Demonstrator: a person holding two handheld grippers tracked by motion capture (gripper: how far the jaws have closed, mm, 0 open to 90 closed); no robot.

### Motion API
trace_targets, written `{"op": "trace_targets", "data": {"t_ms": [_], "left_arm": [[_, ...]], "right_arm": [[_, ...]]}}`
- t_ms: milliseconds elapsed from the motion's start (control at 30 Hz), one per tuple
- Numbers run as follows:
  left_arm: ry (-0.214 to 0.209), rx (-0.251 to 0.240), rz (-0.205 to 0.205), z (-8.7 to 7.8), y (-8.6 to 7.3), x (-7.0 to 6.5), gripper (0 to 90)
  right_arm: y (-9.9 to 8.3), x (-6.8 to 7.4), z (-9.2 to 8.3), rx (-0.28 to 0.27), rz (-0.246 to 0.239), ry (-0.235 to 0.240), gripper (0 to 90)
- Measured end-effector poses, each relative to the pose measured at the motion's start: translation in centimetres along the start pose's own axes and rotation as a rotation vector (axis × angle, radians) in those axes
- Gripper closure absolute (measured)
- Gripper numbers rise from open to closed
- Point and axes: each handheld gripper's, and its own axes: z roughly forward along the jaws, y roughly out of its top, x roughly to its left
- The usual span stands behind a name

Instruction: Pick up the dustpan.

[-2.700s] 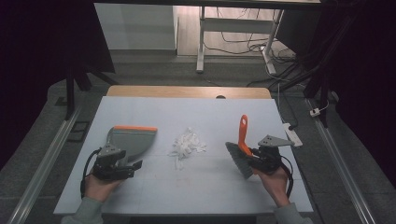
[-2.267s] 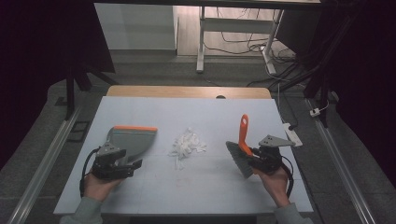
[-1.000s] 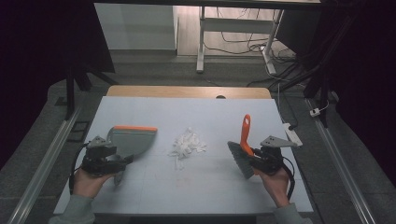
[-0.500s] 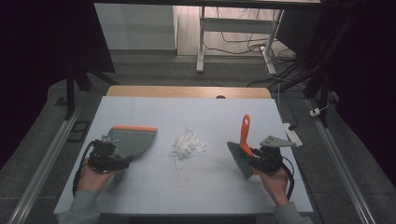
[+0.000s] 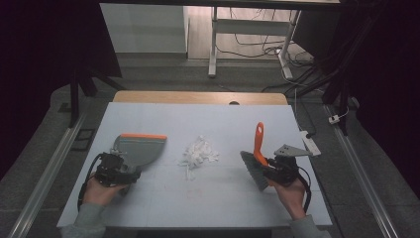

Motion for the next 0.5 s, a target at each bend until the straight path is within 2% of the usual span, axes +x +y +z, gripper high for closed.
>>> {"op": "trace_targets", "data": {"t_ms": [167,333,500], "left_arm": [[0.012,0.032,-0.015,1.2,0.0,-0.3,25.1],[0.021,0.025,-0.038,1.6,0.1,-0.1,30.7],[0.004,0.019,-0.063,1.8,0.1,0.3,37.8]], "right_arm": [[-0.1,0.0,0.0,0.004,0.0,0.0,70.1],[-0.1,0.0,0.0,0.006,0.002,-0.005,70.1],[-0.1,0.0,0.1,0.008,0.003,-0.008,70.2]]}}
